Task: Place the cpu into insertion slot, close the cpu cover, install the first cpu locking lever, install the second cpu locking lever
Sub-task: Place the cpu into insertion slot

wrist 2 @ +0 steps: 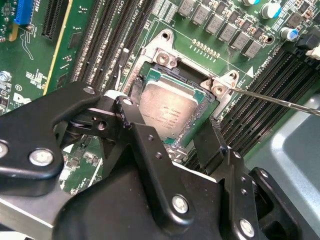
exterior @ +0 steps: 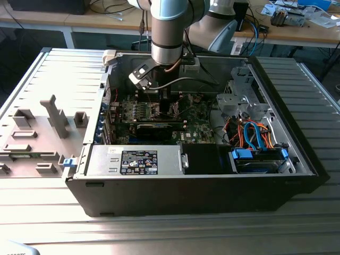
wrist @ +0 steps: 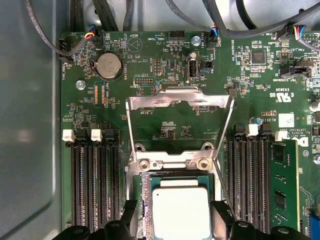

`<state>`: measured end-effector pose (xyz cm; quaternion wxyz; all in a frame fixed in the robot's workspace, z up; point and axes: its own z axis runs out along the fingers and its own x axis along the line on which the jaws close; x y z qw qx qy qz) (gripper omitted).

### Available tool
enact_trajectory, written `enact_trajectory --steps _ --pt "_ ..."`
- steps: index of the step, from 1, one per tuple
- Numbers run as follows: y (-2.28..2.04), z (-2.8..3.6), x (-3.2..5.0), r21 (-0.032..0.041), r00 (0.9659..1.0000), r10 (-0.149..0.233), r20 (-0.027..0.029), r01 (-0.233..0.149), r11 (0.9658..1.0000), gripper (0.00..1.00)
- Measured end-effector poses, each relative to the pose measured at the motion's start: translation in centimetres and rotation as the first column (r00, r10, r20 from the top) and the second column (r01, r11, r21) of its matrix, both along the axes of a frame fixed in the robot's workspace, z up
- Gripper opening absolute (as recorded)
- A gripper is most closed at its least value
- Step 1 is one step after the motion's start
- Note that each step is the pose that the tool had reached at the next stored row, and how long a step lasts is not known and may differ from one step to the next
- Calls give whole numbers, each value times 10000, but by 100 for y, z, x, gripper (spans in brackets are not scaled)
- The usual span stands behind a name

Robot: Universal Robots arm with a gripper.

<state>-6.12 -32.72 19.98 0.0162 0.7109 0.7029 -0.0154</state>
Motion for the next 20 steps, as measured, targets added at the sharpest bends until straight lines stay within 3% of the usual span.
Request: enact_trajectory --steps 4,12,18,20 --pt "1 -2 0 1 10000 1 1 -1 10000 68" --pt "53 5 0 0 10000 1 0 -1 10000 68" --pt "53 257 0 -1 10000 -1 0 1 10000 68" --pt "53 303 0 -2 10000 4 0 -4 10000 66"
